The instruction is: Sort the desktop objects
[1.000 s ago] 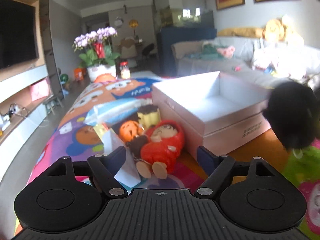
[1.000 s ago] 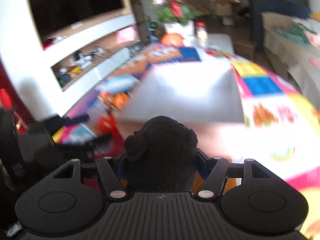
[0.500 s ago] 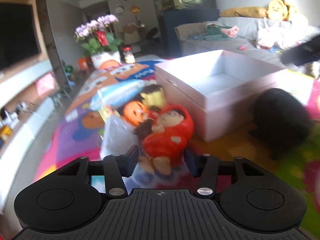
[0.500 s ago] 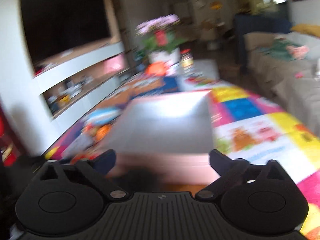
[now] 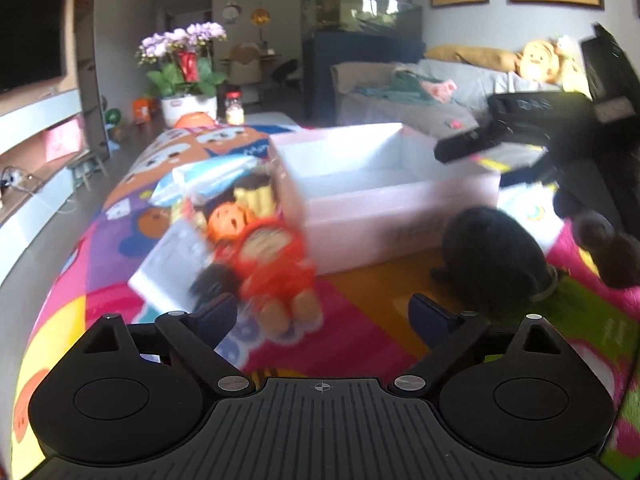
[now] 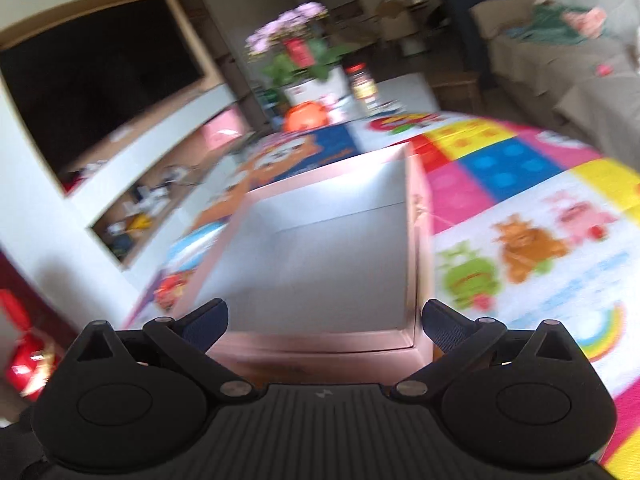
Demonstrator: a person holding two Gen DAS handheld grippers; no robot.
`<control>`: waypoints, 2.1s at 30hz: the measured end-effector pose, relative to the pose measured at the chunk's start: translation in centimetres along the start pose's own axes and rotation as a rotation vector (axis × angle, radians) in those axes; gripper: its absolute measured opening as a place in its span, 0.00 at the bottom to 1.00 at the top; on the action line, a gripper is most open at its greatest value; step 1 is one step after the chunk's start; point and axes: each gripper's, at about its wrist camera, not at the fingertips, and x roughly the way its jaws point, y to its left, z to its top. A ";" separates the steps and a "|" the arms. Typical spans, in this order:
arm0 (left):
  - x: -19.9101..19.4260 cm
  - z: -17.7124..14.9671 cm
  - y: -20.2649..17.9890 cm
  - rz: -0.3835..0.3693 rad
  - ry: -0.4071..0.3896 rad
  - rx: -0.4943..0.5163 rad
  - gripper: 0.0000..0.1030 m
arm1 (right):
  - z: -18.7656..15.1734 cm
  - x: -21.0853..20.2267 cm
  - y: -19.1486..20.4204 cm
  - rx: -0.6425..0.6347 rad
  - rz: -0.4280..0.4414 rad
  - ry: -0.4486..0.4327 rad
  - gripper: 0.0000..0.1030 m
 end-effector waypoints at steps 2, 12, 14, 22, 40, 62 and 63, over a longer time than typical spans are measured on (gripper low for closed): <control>0.6 0.7 0.1 0.012 -0.023 -0.002 0.93 | -0.5 -0.8 0.8 -0.035 -0.006 -0.022 1.00; 4.0 2.4 1.5 0.004 0.014 -0.027 0.95 | -6.2 -5.8 4.0 -0.257 -0.093 -0.131 1.00; 2.5 1.8 0.4 -0.099 0.007 0.062 0.95 | -7.2 -5.6 3.6 -0.230 -0.100 -0.137 1.00; -1.5 -0.6 0.2 -0.093 0.001 0.013 0.97 | -8.9 -3.5 1.4 -0.094 -0.105 -0.107 1.00; 0.8 -1.1 0.5 -0.396 0.151 0.051 0.99 | -9.2 -3.3 1.9 -0.127 -0.117 -0.105 1.00; -7.8 -2.7 10.8 0.092 -0.093 -0.173 1.00 | -5.8 7.6 15.0 -0.343 -0.160 0.276 0.68; -7.9 -2.8 11.0 0.089 -0.094 -0.189 1.00 | -6.1 8.1 14.6 -0.326 -0.122 0.313 0.59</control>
